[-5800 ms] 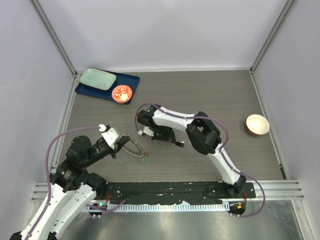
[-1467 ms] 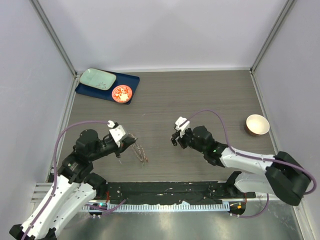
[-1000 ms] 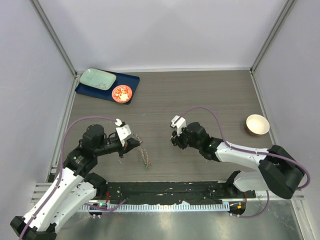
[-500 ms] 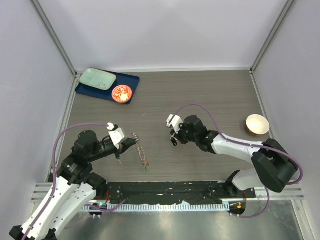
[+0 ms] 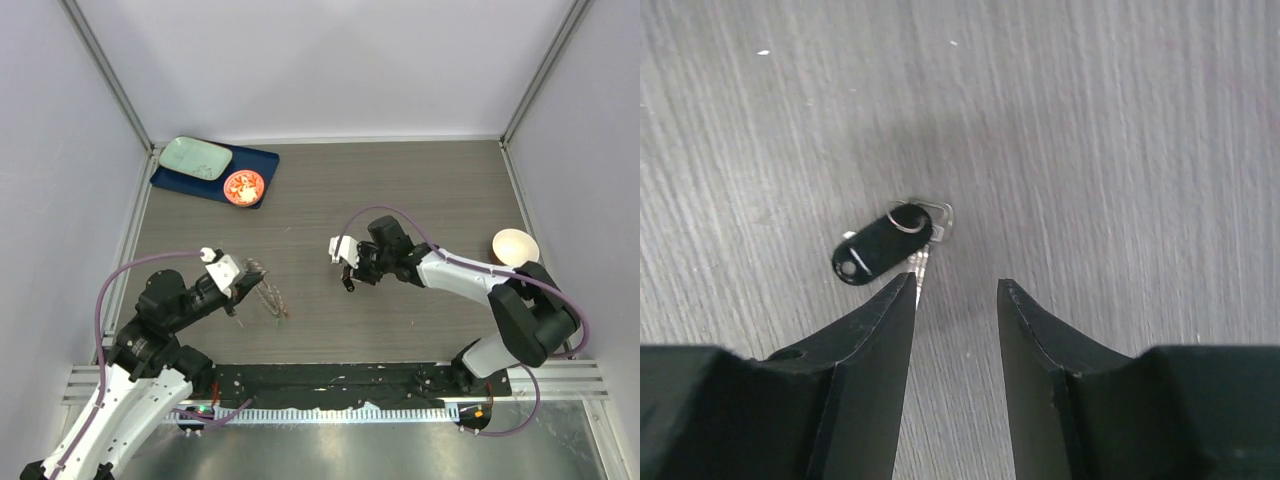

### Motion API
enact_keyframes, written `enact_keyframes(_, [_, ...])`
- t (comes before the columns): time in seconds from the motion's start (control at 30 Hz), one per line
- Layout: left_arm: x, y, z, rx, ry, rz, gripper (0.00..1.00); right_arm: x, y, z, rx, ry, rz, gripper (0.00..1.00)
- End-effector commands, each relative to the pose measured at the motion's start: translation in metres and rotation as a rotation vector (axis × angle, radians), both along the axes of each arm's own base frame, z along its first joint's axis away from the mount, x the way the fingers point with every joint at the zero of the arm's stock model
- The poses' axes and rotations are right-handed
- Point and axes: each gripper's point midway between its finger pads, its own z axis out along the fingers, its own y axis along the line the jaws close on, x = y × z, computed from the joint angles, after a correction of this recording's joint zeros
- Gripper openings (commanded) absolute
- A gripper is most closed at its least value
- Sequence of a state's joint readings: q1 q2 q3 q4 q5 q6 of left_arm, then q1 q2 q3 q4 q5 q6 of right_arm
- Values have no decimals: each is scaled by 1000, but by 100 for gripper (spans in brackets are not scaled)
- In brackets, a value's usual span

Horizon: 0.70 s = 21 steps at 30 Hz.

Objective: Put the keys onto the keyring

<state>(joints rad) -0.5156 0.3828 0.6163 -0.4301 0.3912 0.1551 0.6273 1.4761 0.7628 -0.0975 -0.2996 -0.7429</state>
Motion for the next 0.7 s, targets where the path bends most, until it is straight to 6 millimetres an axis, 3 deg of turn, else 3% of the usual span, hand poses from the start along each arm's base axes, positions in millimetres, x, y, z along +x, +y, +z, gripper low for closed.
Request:
enact_keyframes(0.0, [8, 1, 20, -44, -60, 33, 0, -11, 21, 3, 39, -5, 187, 44])
enact_keyframes(0.67, [11, 3, 14, -25, -46, 51, 0, -11, 37, -9, 40, 17, 307, 40])
